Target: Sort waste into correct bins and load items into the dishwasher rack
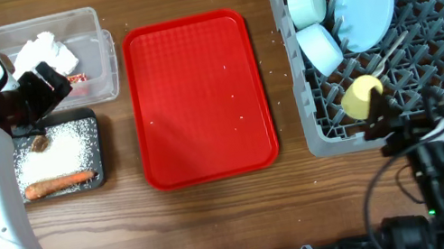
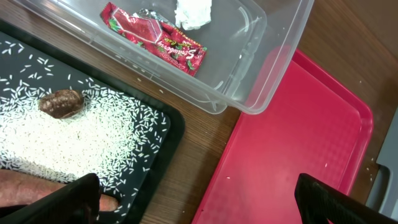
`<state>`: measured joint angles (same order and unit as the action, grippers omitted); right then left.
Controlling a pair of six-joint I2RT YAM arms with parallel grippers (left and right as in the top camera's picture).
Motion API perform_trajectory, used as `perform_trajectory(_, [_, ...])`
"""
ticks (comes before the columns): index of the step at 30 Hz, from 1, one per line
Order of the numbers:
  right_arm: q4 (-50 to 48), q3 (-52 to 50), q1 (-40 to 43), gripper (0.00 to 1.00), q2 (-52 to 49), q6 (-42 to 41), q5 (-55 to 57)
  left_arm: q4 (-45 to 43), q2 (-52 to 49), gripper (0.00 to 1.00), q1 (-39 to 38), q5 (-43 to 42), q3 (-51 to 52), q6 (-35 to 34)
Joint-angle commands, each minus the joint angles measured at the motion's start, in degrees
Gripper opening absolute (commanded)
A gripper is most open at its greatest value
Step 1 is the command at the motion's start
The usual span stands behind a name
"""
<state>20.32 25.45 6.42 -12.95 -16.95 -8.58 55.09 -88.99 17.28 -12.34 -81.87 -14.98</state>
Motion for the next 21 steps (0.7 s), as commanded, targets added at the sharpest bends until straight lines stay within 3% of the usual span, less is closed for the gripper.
perform_trajectory(1, [-7.0,-10.9,-1.2,1.00,5.3,0.5,-3.8,-0.2,0.1,1.00,0.3,0.0,-0.1,-0.5])
perform_trajectory(7, [-13.7,-21.5,-3.4,1.00,11.8,5.3,-3.8,-0.2,0.1,1.00,0.3,0.0,-0.1,-0.5])
perform_trajectory(12, [-17.7,-23.6,-5.1,1.00,12.8,16.7,-3.6,-0.2,0.1,1.00,0.3,0.0,-0.1,-0.5])
perform_trajectory(14, [-21.6,-25.3,-5.1,1.00,12.8,16.8,-3.5,-0.2,0.1,1.00,0.3,0.0,-0.1,-0.5])
perform_trajectory(21, [-21.4,-25.2,-5.1,1.00,12.7,16.8,-3.5,-0.2,0.1,1.00,0.3,0.0,-0.1,-0.5])
